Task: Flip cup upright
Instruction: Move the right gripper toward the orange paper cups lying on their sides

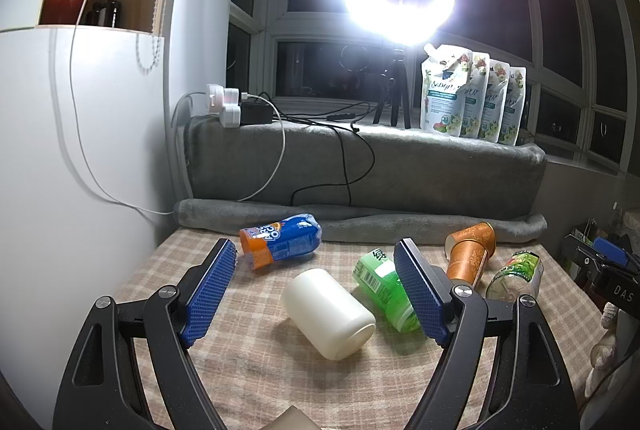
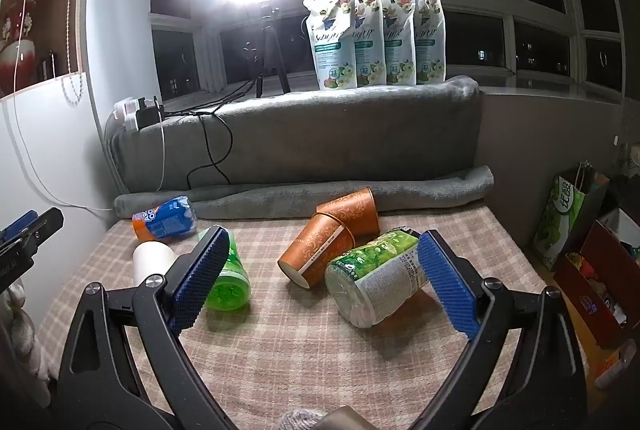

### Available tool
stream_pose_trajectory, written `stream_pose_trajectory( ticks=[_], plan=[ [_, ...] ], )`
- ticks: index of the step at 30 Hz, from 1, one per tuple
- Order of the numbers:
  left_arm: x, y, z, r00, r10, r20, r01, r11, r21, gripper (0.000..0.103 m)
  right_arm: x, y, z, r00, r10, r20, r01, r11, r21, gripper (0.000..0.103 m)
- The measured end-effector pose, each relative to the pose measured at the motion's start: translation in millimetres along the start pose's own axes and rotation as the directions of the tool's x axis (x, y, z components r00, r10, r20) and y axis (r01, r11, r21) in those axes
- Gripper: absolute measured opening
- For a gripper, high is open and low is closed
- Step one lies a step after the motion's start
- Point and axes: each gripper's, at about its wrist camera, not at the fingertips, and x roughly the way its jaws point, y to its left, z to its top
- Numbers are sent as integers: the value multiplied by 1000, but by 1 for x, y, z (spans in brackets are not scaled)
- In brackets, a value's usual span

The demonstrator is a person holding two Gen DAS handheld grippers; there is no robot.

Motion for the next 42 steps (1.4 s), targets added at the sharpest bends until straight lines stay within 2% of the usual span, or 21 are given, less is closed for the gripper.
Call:
stream_pose_trajectory(
  ticks=[38,39,42],
  plan=[
    [0,-1,0,1000,3,-5,-3,1000,2,81,0,4,4,1000,3,-11,-3,1000,3,97],
    [3,-15,2,1000,3,-7,-3,1000,2,81,6,-3,-2,1000,4,-13,-4,1000,3,97],
    [8,-17,-7,1000,1,-16,-1,1000,2,81,7,-2,-2,1000,5,-23,-5,1000,4,97]
  ],
)
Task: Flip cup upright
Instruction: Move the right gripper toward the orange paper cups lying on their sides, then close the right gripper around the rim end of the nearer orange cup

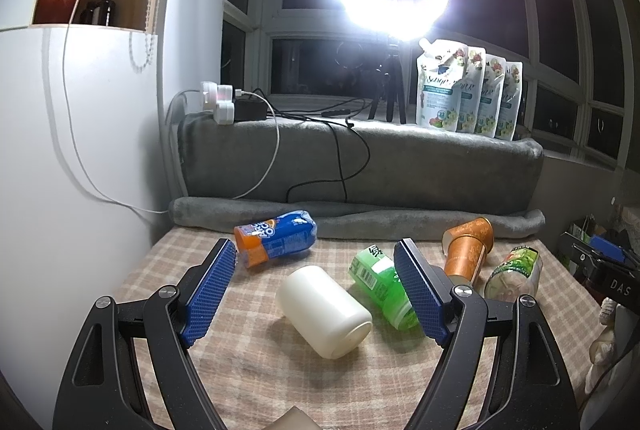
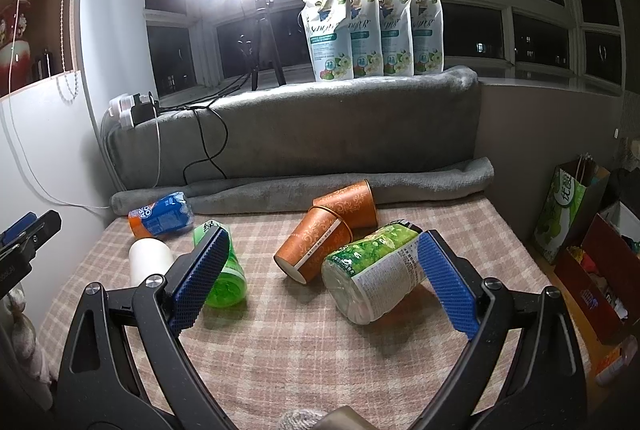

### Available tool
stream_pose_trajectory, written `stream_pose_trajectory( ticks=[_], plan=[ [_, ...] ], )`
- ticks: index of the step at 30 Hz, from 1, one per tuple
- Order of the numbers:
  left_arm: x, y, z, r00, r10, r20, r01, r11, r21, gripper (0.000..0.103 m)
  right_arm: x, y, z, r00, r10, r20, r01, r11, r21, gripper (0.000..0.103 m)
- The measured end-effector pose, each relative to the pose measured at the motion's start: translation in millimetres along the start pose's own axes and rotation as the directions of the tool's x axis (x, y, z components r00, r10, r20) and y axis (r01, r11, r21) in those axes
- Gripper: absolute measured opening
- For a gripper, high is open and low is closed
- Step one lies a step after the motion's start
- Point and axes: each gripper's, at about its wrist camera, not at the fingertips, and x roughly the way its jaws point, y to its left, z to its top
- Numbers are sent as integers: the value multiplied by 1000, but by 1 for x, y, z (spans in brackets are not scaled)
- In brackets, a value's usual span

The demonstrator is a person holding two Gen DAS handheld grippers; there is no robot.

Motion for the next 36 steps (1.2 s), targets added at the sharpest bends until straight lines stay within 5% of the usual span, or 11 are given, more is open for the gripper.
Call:
stream_pose_trajectory(
  ticks=[6,12,19,26,32,36],
  plan=[
    [4,11,-6,999,-14,-48,13,1000,-4,81,11,-11,0,990,-1,-138,7,999,40,97],
    [15,11,-20,993,-45,-105,44,999,-16,81,24,-34,2,992,0,-122,10,997,76,97],
    [20,12,-33,983,-56,-176,55,998,-12,81,58,-53,14,973,121,-198,-85,979,184,97],
    [22,17,-38,978,-47,-202,48,999,1,81,106,-47,38,906,216,-365,-139,964,226,88],
    [22,22,-42,972,-72,-223,68,997,-27,81,156,-29,45,818,226,-529,-118,966,230,81],
    [21,27,-44,972,-74,-225,67,997,-39,81,187,-15,41,741,226,-632,-86,966,243,77]
  ],
)
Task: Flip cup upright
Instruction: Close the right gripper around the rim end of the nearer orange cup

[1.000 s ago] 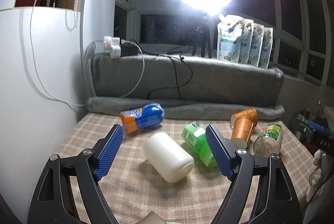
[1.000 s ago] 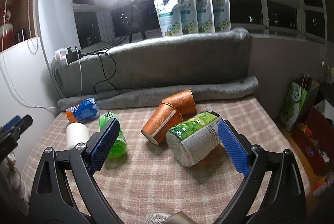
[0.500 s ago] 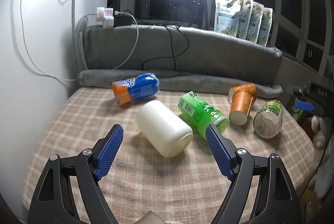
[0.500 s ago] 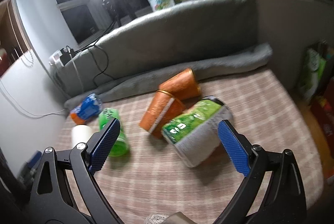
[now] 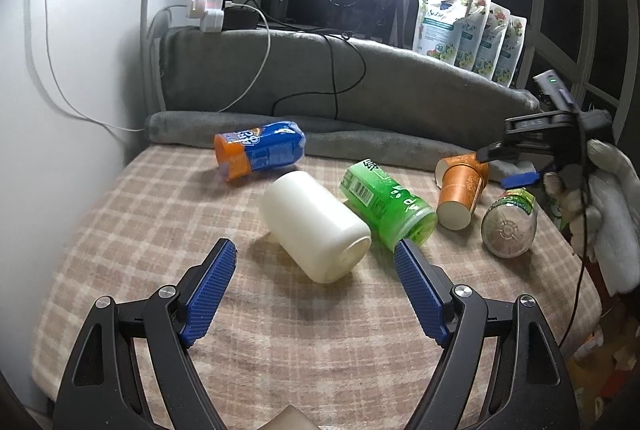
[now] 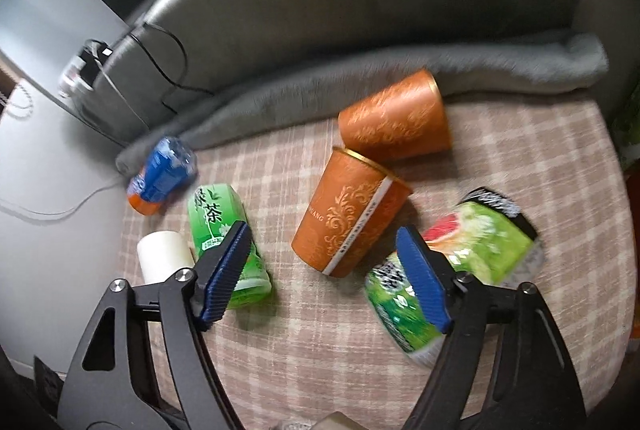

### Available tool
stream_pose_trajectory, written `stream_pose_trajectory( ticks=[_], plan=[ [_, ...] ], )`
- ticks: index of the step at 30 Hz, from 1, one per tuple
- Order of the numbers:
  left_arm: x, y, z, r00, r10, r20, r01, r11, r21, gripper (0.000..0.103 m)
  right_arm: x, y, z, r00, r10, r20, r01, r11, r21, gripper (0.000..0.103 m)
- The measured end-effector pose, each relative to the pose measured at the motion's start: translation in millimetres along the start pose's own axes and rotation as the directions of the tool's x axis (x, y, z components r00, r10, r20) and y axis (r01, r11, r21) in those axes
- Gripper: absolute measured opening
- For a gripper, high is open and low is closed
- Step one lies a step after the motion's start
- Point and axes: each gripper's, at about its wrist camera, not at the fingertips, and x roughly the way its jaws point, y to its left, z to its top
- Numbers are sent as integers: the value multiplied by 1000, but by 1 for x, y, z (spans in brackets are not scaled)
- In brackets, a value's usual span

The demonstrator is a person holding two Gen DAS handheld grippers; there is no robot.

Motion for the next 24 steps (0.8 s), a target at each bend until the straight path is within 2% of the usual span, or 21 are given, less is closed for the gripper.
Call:
stream_pose_trajectory(
  ticks=[5,13,19,24],
  plan=[
    [0,10,0,1000,6,5,-5,1000,-28,81,22,9,11,994,-86,-65,87,996,0,77],
    [-1,21,0,1000,6,15,-6,998,-57,81,52,6,27,971,-193,-139,199,979,36,74],
    [-1,29,2,1000,5,24,-3,996,-87,81,67,8,33,961,-233,-150,241,970,37,74],
    [-3,33,3,999,10,34,-7,995,-98,81,80,11,37,959,-231,-164,240,970,42,74]
  ],
)
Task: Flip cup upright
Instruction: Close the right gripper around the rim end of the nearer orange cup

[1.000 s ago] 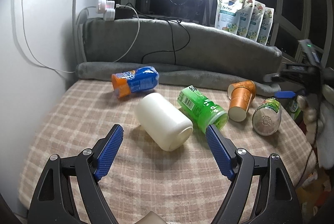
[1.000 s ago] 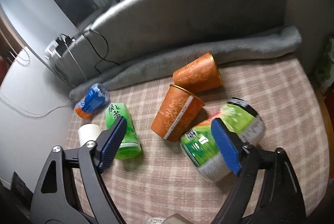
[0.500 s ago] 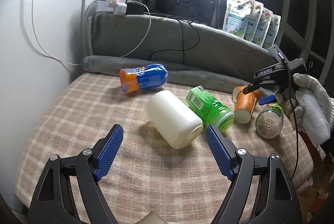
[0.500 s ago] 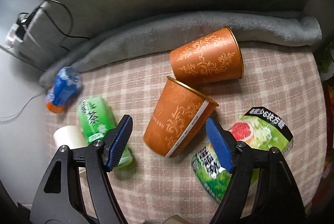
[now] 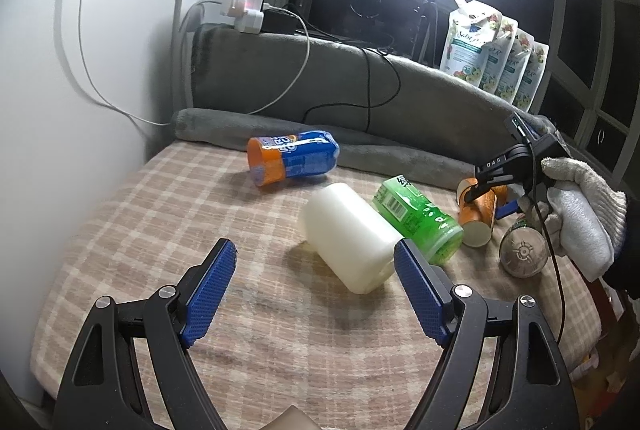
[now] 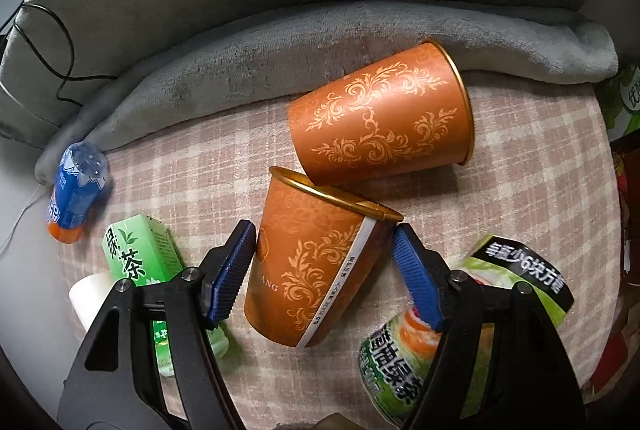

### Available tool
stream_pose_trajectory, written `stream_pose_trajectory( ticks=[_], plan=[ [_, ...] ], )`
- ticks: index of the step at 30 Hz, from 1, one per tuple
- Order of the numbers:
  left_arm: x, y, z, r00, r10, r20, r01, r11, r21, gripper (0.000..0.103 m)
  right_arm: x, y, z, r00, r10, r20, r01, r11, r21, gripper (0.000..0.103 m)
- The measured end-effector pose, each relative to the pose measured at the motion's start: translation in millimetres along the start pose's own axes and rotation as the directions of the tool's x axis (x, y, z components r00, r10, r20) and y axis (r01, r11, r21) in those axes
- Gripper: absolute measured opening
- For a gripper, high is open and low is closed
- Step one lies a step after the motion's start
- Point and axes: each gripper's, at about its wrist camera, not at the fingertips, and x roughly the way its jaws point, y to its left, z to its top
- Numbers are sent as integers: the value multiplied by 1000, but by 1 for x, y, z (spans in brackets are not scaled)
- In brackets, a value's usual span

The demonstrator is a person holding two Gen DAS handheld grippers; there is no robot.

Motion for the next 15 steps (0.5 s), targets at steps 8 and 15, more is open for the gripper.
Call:
stream_pose_trajectory(
  ticks=[8,15],
  plan=[
    [-3,2,2,1000,15,12,-15,1000,3,81,3,18,-4,1000,1,30,0,999,-46,69],
    [-8,-2,3,1000,20,23,-21,1000,16,81,-18,15,-18,995,57,84,-51,996,-69,68]
  ],
)
